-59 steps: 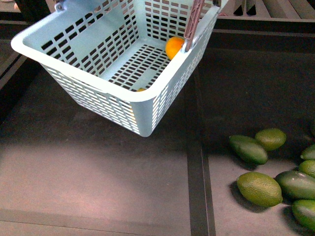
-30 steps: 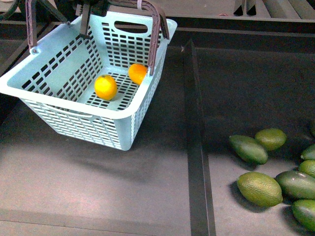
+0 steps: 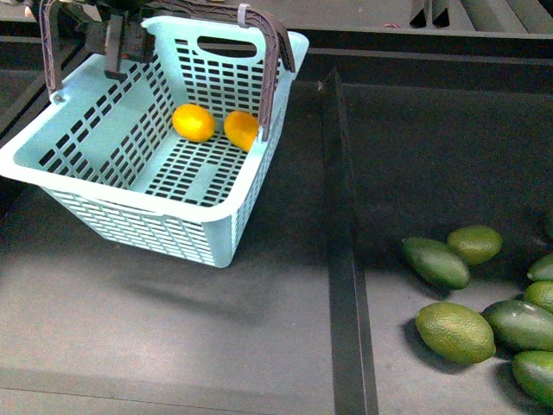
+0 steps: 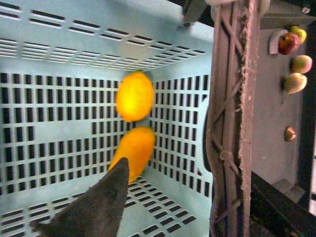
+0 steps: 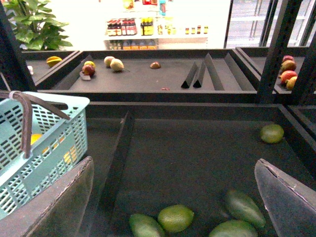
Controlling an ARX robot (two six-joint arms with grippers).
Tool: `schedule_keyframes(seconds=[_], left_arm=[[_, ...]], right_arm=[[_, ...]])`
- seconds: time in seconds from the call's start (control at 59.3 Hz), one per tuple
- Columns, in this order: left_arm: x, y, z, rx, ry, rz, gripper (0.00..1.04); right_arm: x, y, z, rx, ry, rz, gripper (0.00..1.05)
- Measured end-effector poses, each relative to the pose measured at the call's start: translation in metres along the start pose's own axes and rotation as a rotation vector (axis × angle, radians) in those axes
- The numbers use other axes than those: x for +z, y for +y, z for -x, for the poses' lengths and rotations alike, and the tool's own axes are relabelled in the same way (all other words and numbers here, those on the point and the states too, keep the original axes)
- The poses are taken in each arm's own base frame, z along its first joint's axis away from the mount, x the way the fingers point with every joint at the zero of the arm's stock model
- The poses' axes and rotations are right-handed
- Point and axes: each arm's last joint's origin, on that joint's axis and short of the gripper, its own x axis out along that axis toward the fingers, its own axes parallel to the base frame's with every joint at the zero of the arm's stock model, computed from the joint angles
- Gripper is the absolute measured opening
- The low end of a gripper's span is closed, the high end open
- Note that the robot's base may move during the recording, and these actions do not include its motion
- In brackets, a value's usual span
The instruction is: Pick lemon and mango into basket
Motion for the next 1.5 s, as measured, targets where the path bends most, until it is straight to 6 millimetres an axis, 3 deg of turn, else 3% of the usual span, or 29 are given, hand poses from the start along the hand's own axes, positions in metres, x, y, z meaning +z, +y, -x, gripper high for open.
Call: schedule_keyframes(seconds=[0.186, 0.337, 0.388, 0.422, 0.523, 0.607, 0.759, 0.844, 1.131, 1.282, 1.502], left_arm=[[0.029, 0.019, 0.046, 0.089, -0.062, -0.026, 0.98], [0.048, 0.018, 0.086, 0.027, -0.071, -0.021, 0.97], [0.052, 0.019, 0.090, -0.147, 0.020, -0.109, 0.90], [0.056, 0.031, 0.092, -0.331, 0.043, -0.329, 0.81], [0.068, 0.077, 0.101, -0.679, -0.219, -0.840, 0.58], [0.089, 0.108, 0.128, -0.737, -0.460, -1.111, 0.33], [0.096, 0.148, 0.141, -0.712, -0.478, -1.231, 0.03], [0.103, 0.172, 0.153, -0.703, -0.486, -1.248, 0.04], [0.119, 0.211, 0.173, -0.704, -0.495, -1.251, 0.03], [0.117, 0.237, 0.179, -0.699, -0.489, -1.254, 0.03], [0.118, 0.251, 0.194, -0.702, -0.494, -1.255, 0.03]], right_arm=[[0.000, 0.000, 0.000, 0.000, 0.000, 0.000, 0.96], [0.000, 0.000, 0.000, 0.000, 0.000, 0.000, 0.96], [0.000, 0.000, 0.000, 0.001, 0.000, 0.000, 0.96], [0.000, 0.000, 0.000, -0.001, 0.000, 0.000, 0.96], [0.000, 0.000, 0.000, -0.002, 0.000, 0.000, 0.96], [0.000, 0.000, 0.000, -0.002, 0.000, 0.000, 0.96], [0.000, 0.000, 0.000, -0.002, 0.000, 0.000, 0.96], [0.000, 0.000, 0.000, -0.002, 0.000, 0.000, 0.96], [0.000, 0.000, 0.000, -0.002, 0.000, 0.000, 0.96], [0.000, 0.000, 0.000, -0.002, 0.000, 0.000, 0.96], [0.000, 0.000, 0.000, -0.002, 0.000, 0.000, 0.96]])
